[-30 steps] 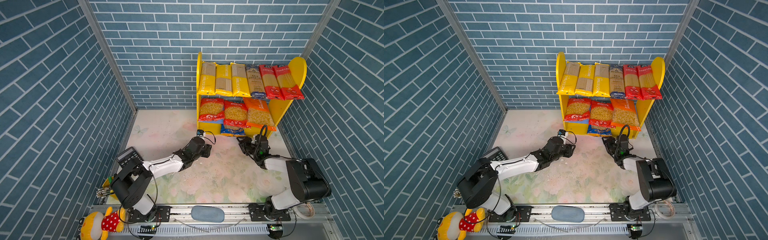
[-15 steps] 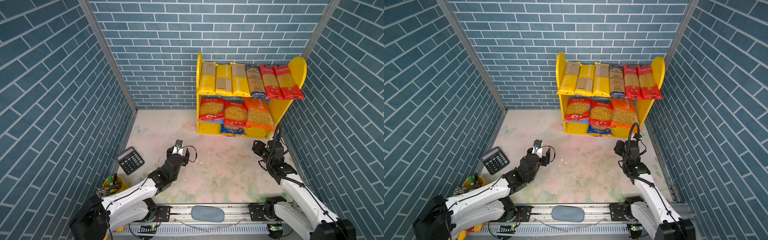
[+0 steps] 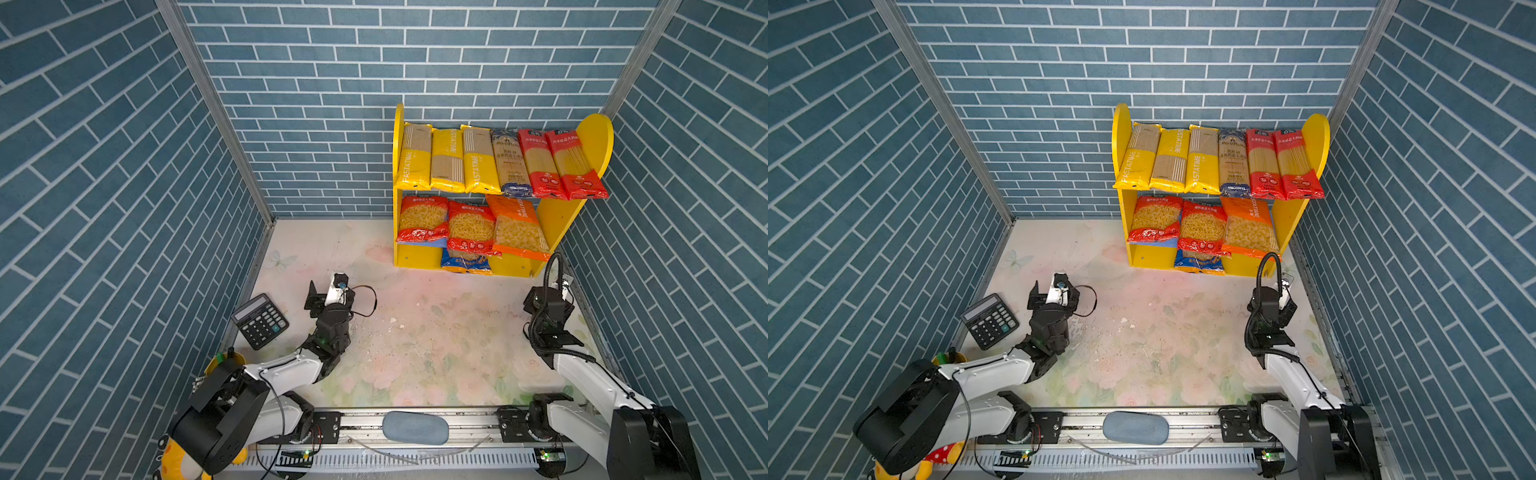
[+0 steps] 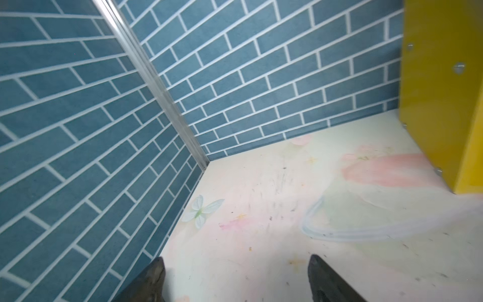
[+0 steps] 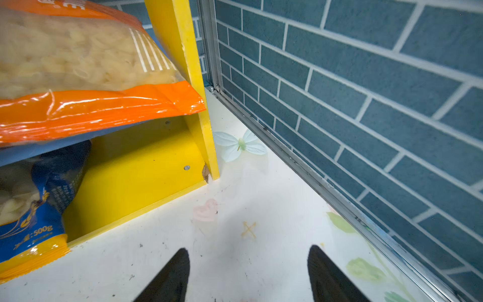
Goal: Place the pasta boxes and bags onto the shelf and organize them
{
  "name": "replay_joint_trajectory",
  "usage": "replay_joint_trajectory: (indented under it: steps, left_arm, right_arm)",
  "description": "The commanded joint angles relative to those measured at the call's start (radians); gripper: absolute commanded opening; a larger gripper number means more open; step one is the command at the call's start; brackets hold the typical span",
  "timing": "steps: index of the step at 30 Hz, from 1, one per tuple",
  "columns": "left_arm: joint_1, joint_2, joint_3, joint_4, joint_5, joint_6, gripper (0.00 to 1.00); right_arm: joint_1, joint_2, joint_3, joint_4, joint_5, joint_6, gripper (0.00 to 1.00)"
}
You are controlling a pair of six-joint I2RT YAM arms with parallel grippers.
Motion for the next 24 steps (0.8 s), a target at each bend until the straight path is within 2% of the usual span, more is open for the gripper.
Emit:
replay_joint_trajectory:
  steps: [1,2,5,9,11,13,21,24]
  left_arm:
    - [0.083,0.031,-0.056,0.156,0.050,-0.041,0.86]
    - [0.091,0.043,-0.055,0.141,0.048,-0.045,0.87]
    - [0.145,0.101,-0.043,0.123,0.133,-0.063,0.88]
    - [0.186,0.224,-0.062,0.324,0.178,-0.006,0.89]
    - [0.212,0.281,-0.074,0.416,0.175,-0.024,0.92]
    - [0.244,0.336,-0.083,0.458,0.218,-0.061,0.92]
    - [0.312,0.283,-0.046,0.298,0.316,-0.123,0.93]
    - [0.319,0.281,-0.044,0.288,0.330,-0.130,0.93]
  right_arm:
    - [-0.030,0.042,-0.044,0.168,-0.014,-0.059,0.71]
    - [-0.037,0.054,-0.050,0.190,-0.030,-0.059,0.71]
    - [-0.053,0.100,-0.082,0.300,-0.050,-0.053,0.71]
    - [-0.097,0.155,-0.102,0.380,-0.099,-0.035,0.71]
    - [-0.122,0.179,-0.122,0.428,-0.129,-0.025,0.71]
    - [-0.144,0.172,-0.118,0.410,-0.167,-0.014,0.71]
    - [-0.181,0.222,-0.088,0.438,-0.294,-0.076,0.68]
    - [-0.181,0.242,-0.084,0.469,-0.285,-0.098,0.67]
